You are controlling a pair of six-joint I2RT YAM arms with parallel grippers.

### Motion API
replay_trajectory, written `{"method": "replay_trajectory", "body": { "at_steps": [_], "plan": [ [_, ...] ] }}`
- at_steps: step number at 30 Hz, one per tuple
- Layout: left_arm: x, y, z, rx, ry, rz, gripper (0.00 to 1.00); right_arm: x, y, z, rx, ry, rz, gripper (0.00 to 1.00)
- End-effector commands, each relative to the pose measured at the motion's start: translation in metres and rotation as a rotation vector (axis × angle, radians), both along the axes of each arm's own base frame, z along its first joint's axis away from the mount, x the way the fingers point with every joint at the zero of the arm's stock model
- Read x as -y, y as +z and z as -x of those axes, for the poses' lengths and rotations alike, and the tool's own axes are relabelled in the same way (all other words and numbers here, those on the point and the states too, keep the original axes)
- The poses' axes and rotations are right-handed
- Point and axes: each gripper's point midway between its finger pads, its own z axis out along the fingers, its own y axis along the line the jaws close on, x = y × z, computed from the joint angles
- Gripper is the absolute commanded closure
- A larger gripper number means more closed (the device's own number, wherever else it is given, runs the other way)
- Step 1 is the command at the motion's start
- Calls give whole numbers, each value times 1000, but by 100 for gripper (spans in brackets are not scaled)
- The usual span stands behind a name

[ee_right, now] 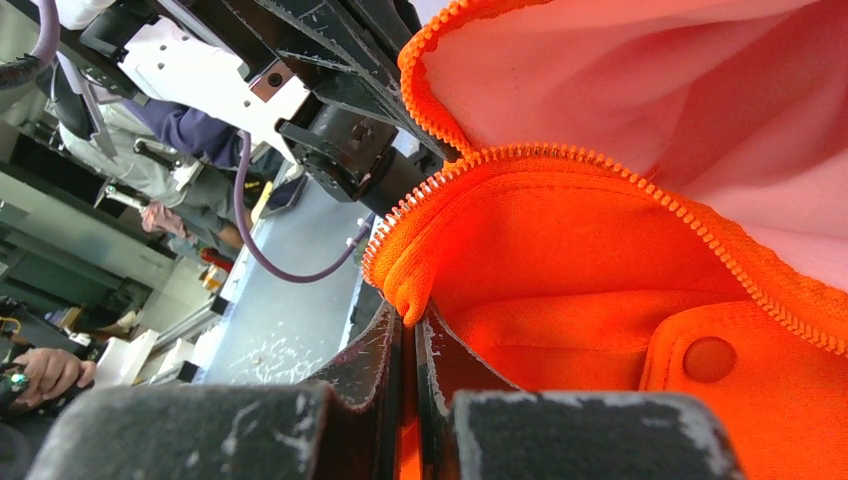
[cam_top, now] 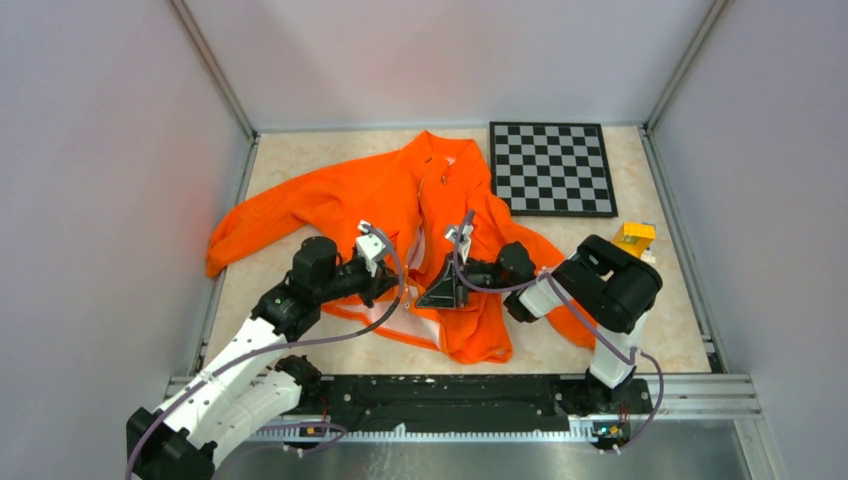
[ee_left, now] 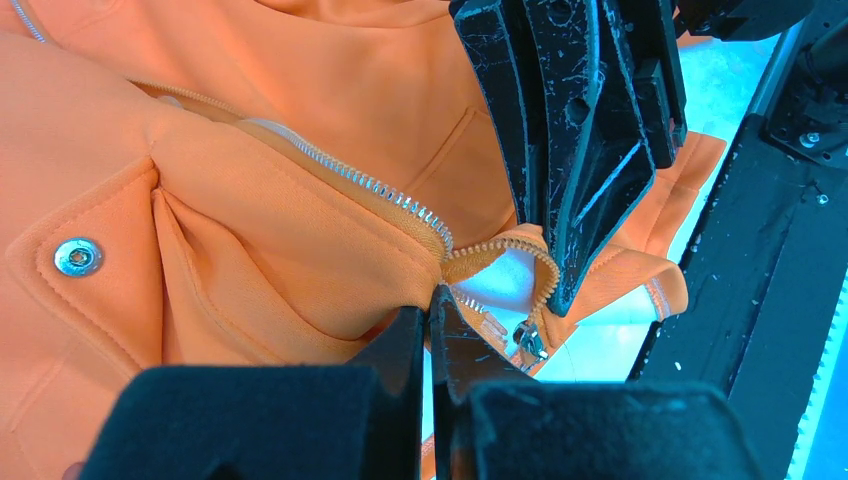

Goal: Zip up the jacket

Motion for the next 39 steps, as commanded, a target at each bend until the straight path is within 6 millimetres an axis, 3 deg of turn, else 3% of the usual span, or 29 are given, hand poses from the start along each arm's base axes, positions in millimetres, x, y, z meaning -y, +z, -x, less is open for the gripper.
{"method": "replay_trajectory", "body": {
  "at_steps": [1,26,39],
  "plan": [
    [9,14,0,51,-50,46,100,-4,21,-6,79,6,-81,100],
    [4,17,-2,68,-18,41,100,-1,2,0,46,31,-29,100],
    [7,13,1,48,-42,43,100,-2,14,-6,79,-3,-62,100]
  ]
}}
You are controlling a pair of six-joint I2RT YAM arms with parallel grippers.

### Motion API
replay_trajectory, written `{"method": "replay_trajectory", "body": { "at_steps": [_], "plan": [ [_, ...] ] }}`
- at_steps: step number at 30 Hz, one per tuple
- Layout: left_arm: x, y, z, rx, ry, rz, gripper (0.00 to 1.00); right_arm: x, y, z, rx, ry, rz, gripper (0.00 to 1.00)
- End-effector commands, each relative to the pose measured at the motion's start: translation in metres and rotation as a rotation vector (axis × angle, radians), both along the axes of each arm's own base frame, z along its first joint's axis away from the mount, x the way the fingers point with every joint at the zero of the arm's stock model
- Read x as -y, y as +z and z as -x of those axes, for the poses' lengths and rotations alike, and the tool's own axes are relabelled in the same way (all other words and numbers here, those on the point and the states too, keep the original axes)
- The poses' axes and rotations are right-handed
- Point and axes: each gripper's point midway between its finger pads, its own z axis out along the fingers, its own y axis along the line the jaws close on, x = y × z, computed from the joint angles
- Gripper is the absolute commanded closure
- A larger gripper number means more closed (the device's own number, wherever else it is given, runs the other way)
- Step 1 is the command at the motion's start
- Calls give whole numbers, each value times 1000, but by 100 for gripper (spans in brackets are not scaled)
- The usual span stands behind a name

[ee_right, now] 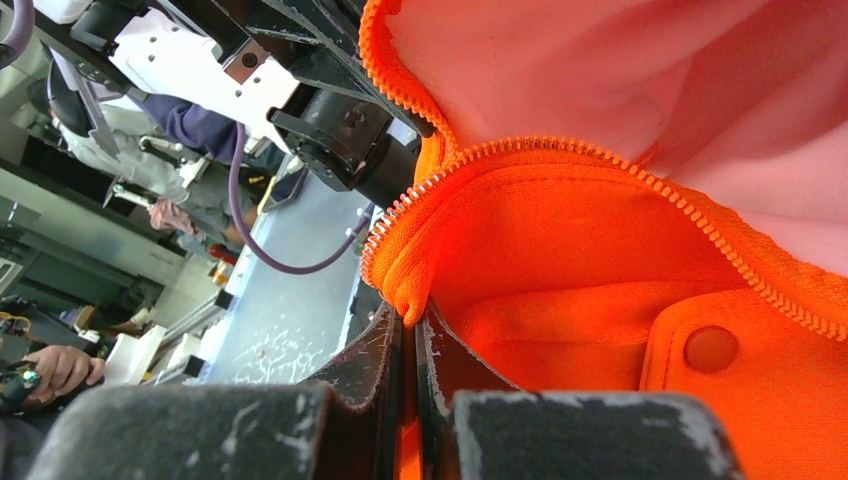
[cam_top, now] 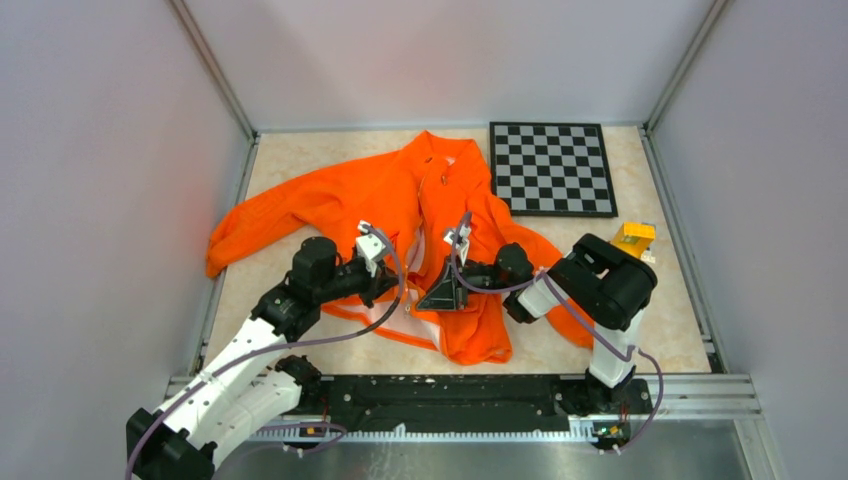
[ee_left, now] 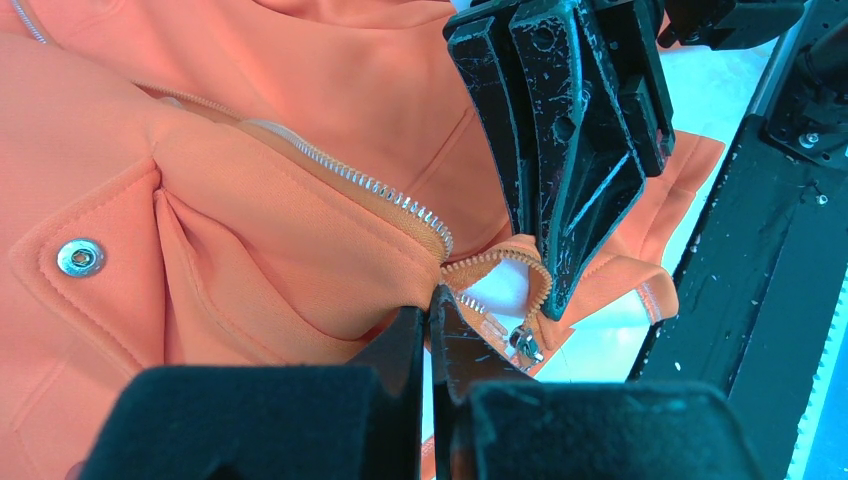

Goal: Zip up the jacket

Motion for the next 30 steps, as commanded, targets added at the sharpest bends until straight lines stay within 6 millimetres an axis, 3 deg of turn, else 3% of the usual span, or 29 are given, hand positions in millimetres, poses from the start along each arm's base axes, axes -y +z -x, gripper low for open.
{"method": "replay_trajectory", "body": {
  "at_steps": [1,30],
  "plan": [
    [7,13,0,46,-40,41,100,-2,24,-8,106,-15,-82,100],
    [14,10,8,20,-106,47,100,-1,35,-14,95,-32,-127,100]
  ]
}}
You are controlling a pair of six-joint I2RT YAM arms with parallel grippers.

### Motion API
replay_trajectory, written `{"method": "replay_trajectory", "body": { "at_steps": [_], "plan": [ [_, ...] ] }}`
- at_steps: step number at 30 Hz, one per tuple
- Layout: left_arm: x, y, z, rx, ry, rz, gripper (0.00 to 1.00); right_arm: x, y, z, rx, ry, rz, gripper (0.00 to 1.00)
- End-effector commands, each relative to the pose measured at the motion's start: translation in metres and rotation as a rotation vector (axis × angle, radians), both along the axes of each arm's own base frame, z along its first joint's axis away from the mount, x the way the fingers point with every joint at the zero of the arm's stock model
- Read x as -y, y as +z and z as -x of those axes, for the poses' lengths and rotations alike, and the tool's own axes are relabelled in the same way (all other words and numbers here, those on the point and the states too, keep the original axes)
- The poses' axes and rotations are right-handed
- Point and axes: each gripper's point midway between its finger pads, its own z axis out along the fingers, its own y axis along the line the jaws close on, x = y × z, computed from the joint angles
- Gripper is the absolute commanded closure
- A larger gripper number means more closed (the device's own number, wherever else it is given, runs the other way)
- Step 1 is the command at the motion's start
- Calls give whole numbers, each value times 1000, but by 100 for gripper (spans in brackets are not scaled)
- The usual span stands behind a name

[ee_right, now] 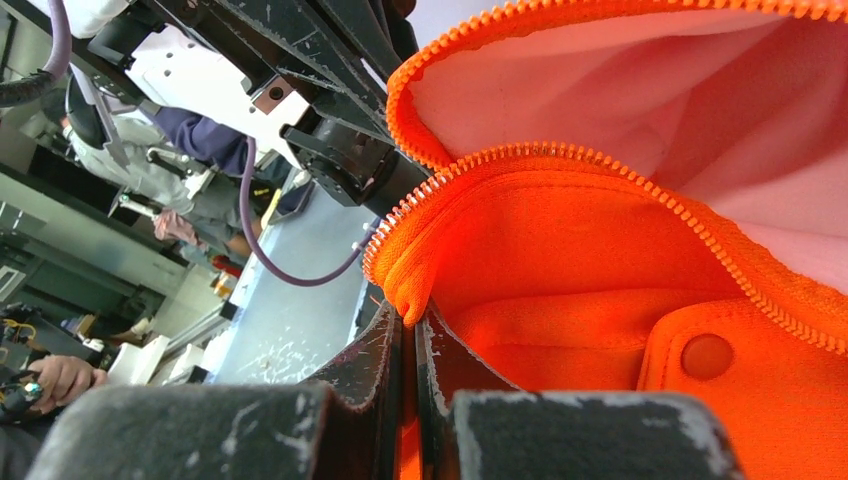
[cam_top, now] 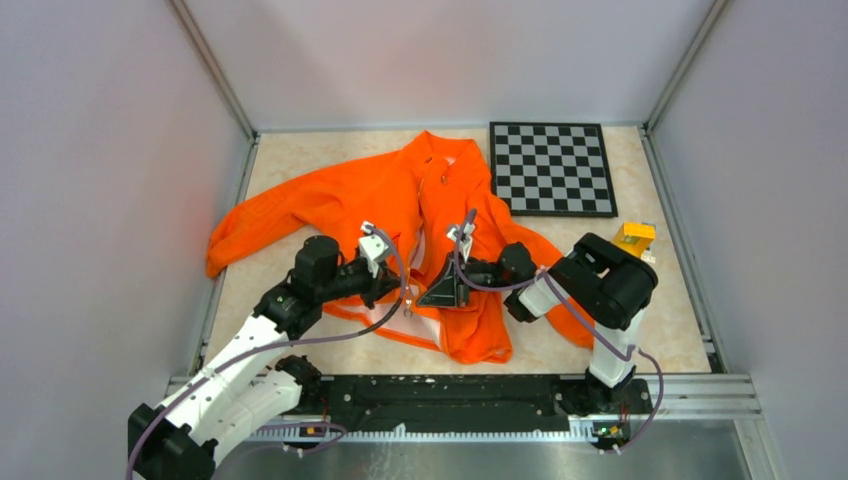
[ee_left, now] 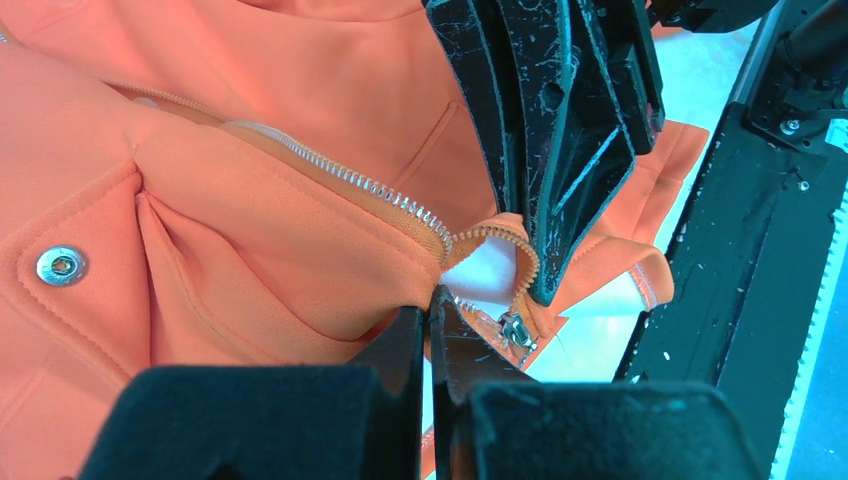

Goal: Zip up the jacket

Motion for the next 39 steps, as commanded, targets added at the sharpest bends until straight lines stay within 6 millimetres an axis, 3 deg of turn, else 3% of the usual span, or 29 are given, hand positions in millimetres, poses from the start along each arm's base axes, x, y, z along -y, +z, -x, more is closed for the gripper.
{"method": "replay_trajectory", "body": {
  "at_steps": [1,13,24,32,36,37,39],
  "plan": [
    [11,15,6,38,-80,54,100,-2,25,-10,88,-19,-92,100],
    [14,28,22,27,-127,115,100,-8,15,-15,55,-7,-66,100],
    [14,19,19,-10,-118,88,100,-3,29,-17,121,-30,-92,100],
    [15,22,20,-39,-111,90,100,0,38,-32,186,-62,-75,100],
    [13,23,15,-86,-61,91,100,2,40,-26,221,-36,-81,100],
    [13,25,14,-104,-40,99,99,3,38,-25,222,-33,-82,100],
    [12,30,10,-131,15,119,89,4,35,-23,217,-24,-83,100]
  ]
}}
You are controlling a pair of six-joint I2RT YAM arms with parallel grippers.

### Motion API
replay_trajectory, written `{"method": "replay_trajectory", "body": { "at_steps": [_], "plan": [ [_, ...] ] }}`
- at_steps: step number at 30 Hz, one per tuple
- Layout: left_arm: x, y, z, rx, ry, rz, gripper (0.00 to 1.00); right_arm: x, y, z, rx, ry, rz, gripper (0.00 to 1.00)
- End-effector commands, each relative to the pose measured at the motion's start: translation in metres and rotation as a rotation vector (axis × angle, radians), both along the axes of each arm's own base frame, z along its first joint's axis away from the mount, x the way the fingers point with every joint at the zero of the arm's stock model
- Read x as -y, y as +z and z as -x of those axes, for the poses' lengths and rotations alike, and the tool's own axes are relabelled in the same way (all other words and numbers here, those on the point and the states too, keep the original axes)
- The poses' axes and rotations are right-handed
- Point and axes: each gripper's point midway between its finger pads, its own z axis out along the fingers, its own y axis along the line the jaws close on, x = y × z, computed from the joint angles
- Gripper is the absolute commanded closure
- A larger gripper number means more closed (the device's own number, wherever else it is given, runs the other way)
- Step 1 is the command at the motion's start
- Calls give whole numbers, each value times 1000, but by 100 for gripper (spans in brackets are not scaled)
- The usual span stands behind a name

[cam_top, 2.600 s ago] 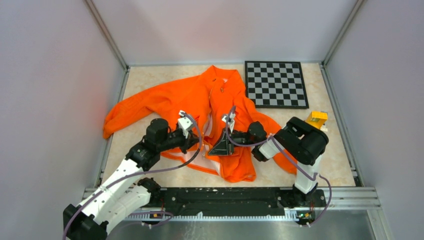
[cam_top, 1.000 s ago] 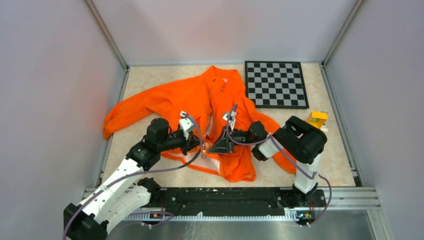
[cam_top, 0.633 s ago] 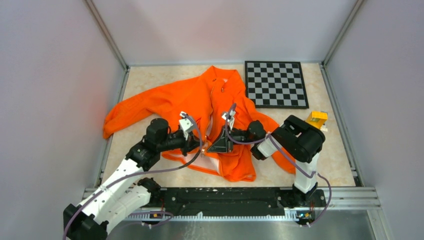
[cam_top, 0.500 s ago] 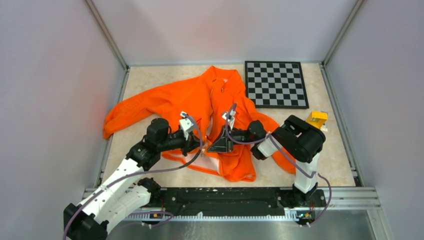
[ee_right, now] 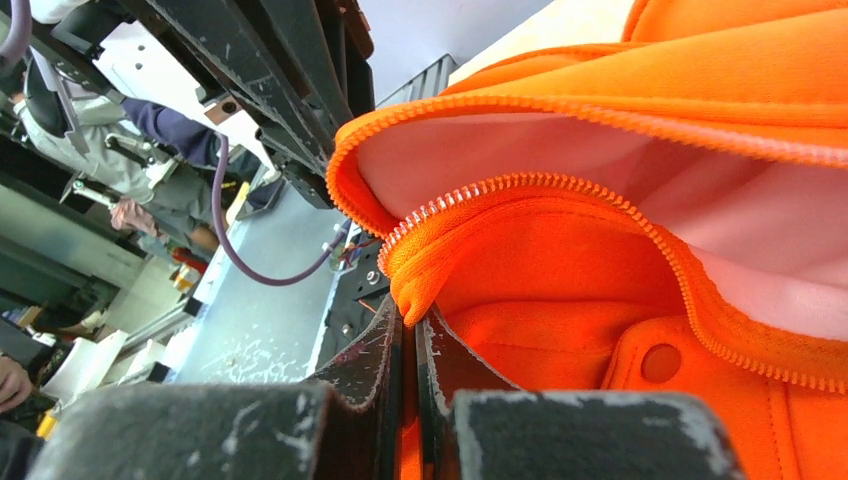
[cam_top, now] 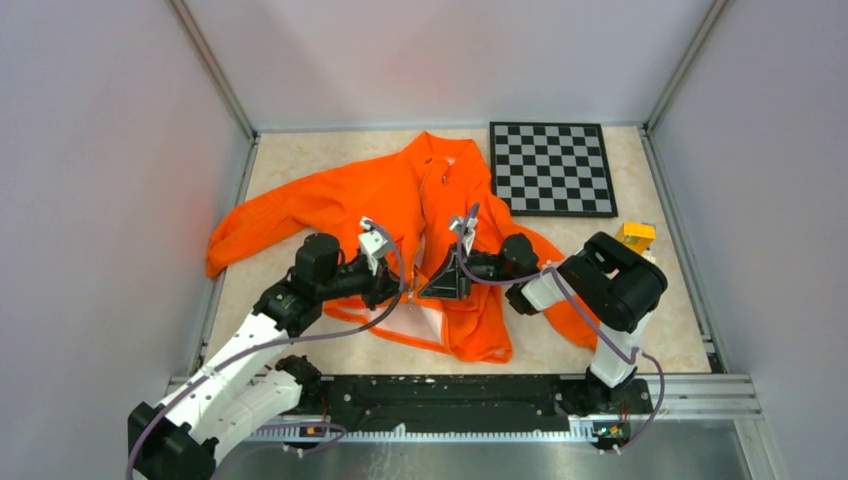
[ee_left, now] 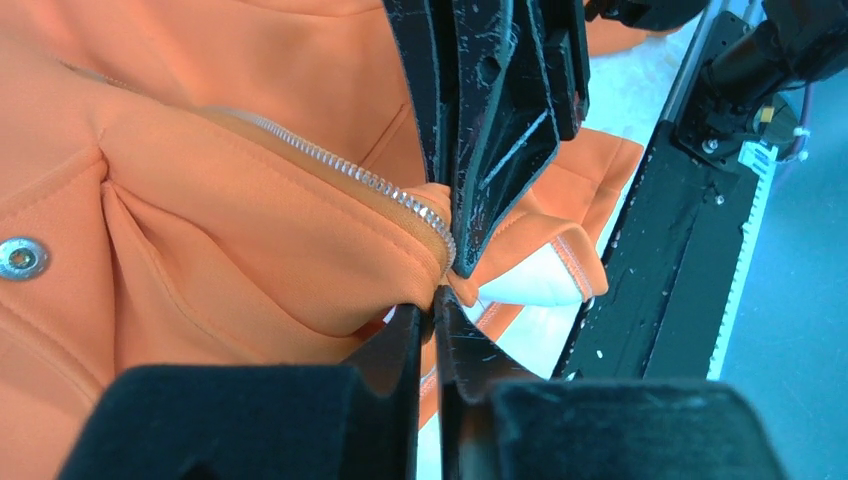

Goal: Zip up the jacket

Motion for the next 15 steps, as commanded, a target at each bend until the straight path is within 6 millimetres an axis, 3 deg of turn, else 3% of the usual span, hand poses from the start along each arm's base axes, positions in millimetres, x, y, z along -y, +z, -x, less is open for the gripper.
{"method": "replay_trajectory", "body": {
  "at_steps": [1,6,15],
  "plan": [
    [3,28,-6,-49,79,74,79,0,29,-4,143,8,-97,100],
    [6,40,-11,-168,190,161,48,-1,28,-4,127,19,-111,100],
    [-19,10,-7,-451,493,169,34,-1,28,-3,119,16,-115,100]
  ]
}}
